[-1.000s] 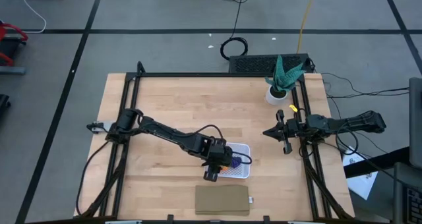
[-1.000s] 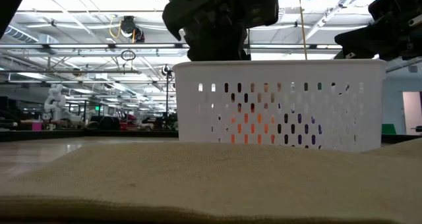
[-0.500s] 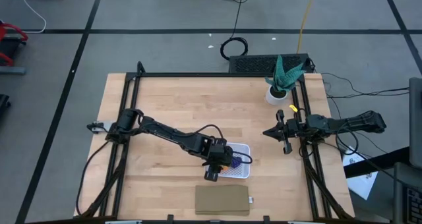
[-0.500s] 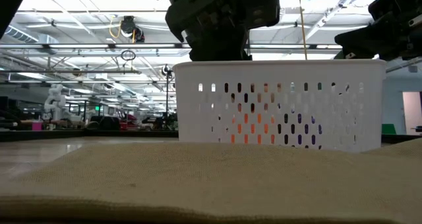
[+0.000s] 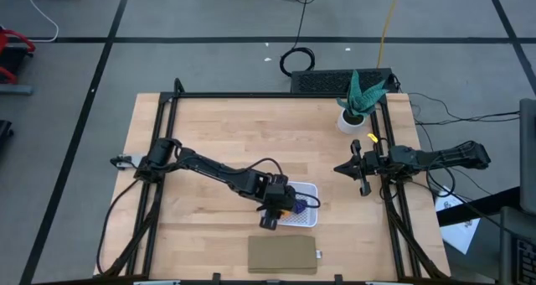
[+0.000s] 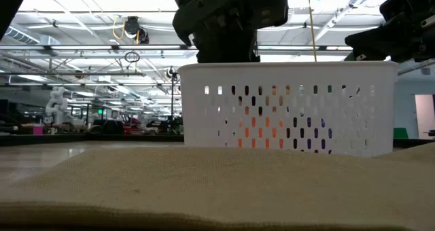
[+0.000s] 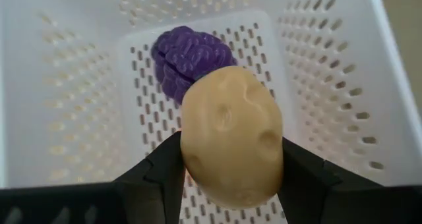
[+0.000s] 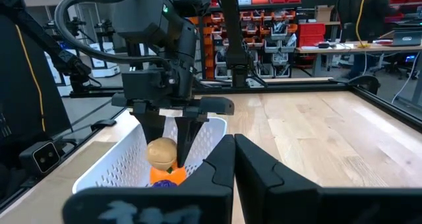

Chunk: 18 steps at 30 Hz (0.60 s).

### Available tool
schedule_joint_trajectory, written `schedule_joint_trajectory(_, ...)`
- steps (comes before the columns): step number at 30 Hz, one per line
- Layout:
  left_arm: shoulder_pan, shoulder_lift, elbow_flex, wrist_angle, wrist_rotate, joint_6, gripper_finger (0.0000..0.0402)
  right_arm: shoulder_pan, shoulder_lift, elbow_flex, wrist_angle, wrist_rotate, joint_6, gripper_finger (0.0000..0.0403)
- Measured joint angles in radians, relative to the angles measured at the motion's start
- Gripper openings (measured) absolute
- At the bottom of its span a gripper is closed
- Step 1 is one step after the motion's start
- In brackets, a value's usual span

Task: Pick and placing Produce into tupperware
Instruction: Put the yellow potato into the white basket

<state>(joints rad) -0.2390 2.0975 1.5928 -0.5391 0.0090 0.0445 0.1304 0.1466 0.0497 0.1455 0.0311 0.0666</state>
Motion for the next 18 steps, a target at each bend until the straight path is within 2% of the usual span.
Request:
schedule_joint_trajectory(8,0.002,-0.005,-0.001,-0.017,-0.107,0.027,0.018,0.0,0.0,0.0,0.0,0.0,0.0,0.0)
schedule_joint_trajectory(12,-0.002,-0.005,-0.001,-0.001,-0.123,0.048,0.018,0.0,0.0,0.0,0.0,0.0,0.0,0.0)
schedule_joint_trajectory(18,0.003,-0.005,-0.001,-0.02,-0.192,0.008,0.0179,0.0,0.0,0.0,0.0,0.0,0.0,0.0)
